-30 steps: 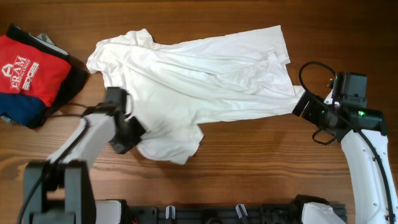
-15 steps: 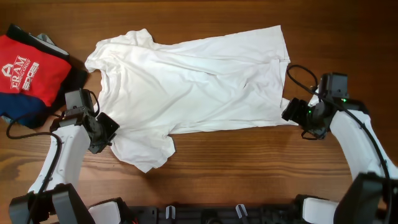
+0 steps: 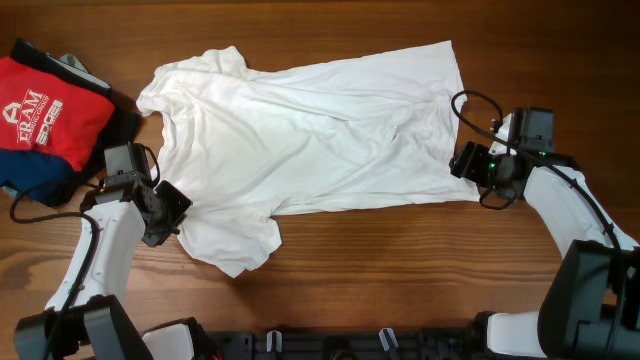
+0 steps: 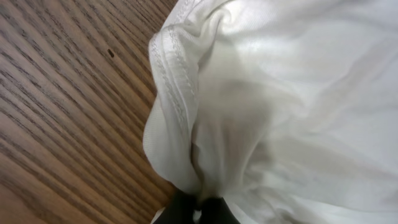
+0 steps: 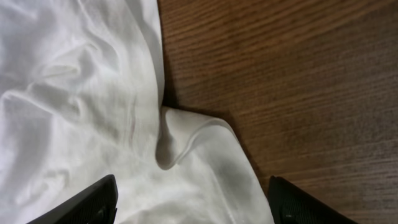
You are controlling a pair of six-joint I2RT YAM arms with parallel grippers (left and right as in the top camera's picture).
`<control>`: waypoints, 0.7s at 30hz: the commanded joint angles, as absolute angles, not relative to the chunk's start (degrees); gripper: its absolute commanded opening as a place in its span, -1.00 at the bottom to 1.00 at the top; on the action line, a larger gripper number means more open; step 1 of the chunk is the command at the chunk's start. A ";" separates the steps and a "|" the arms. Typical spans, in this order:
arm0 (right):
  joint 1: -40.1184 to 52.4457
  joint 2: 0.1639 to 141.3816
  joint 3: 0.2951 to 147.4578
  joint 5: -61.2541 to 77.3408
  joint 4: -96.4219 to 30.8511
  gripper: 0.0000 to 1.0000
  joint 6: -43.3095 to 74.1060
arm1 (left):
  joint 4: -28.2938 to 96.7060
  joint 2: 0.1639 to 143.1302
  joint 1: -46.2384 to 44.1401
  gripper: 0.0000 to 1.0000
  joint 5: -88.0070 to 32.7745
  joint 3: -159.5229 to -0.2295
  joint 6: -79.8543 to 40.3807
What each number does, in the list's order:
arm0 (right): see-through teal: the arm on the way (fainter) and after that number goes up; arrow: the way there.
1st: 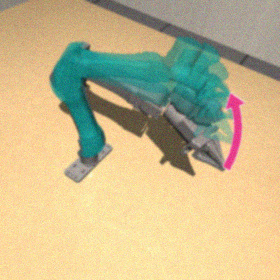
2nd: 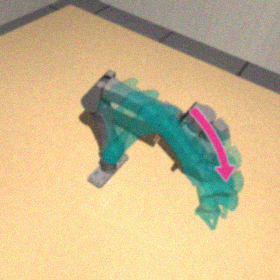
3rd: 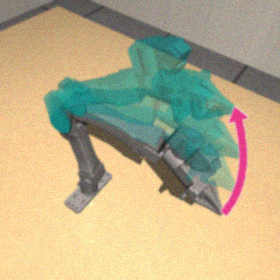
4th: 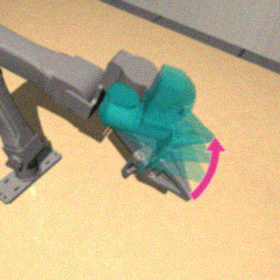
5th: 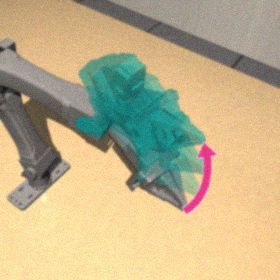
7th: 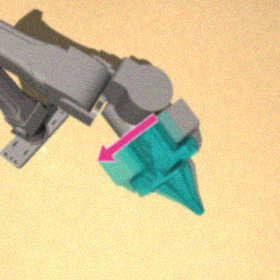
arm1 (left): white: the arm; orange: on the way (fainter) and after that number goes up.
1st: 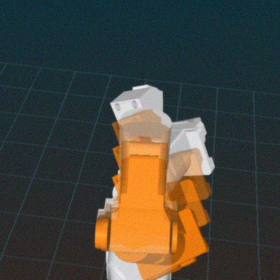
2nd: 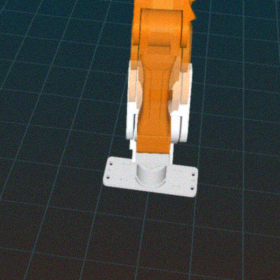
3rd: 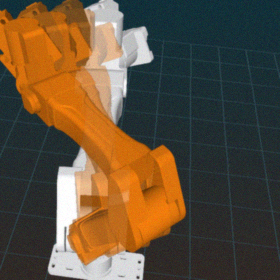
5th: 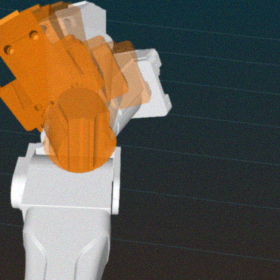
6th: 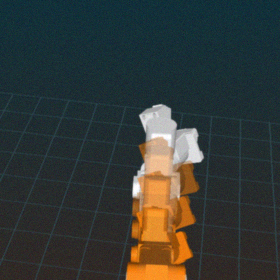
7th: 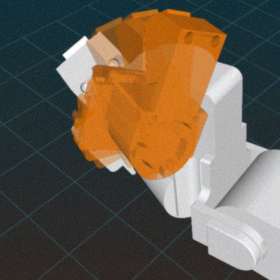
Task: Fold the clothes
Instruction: 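Grasp the T-shirt's lower-left corner with the left gripper, then move the right gripper to the T-shirt's lower-right hem corner and grasp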
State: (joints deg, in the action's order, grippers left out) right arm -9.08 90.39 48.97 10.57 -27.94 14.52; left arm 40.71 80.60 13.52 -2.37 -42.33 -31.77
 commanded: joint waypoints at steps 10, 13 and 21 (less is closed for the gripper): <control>3.33 93.86 48.62 2.48 -21.43 0.57 7.03 | 40.58 80.40 13.76 -0.92 -1.13 -42.37 -30.63; 3.42 96.66 48.62 -1.41 -21.43 0.57 10.02 | 40.56 80.40 13.78 -0.92 -1.87 -42.37 -30.63; 3.42 101.67 48.64 -1.69 -19.25 -0.65 10.70 | 40.56 80.40 13.78 -0.91 -1.85 -42.37 -30.63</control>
State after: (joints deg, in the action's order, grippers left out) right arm 3.51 98.67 49.17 -1.23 -19.35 9.69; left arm 40.69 80.60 13.52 -2.39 -42.33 -31.75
